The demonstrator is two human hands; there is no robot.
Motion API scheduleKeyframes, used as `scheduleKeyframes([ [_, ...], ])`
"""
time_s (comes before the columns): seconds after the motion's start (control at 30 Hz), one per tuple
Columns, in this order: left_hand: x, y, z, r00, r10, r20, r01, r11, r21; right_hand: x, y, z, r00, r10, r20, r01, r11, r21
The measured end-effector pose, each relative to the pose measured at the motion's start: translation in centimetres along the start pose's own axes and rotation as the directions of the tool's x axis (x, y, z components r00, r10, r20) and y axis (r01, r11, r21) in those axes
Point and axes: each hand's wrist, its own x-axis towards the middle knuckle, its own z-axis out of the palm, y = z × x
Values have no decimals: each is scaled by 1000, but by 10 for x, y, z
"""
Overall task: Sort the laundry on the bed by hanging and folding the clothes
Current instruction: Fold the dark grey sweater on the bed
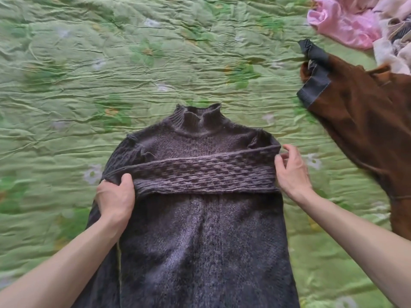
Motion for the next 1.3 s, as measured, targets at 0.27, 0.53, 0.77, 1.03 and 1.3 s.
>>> scheduleKeyframes([
  [0.27, -2, -5, -6, 972, 207, 107, -215, 974, 69, -31, -9, 17, 919, -369, -137, 314, 897, -311],
  [0.53, -5, -12, -12, 935, 317, 161, -337, 934, 118, -28, 1, 34, 953, -144, 268, 266, 821, -505],
  [0.77, -37, -15, -19, 908, 371, 194, -403, 900, 167, -55, -19, 35, 784, -566, 255, 612, 634, -473],
  [1.03, -46, -17, -38, 990, 137, -35, -138, 990, -41, -99, -98, 95, 635, -600, 487, 773, 505, -384],
  [1.3, -9, -77, -75, 997, 79, -3, -74, 939, 336, -91, -122, 130, 679, -345, 648, 689, 605, -400],
])
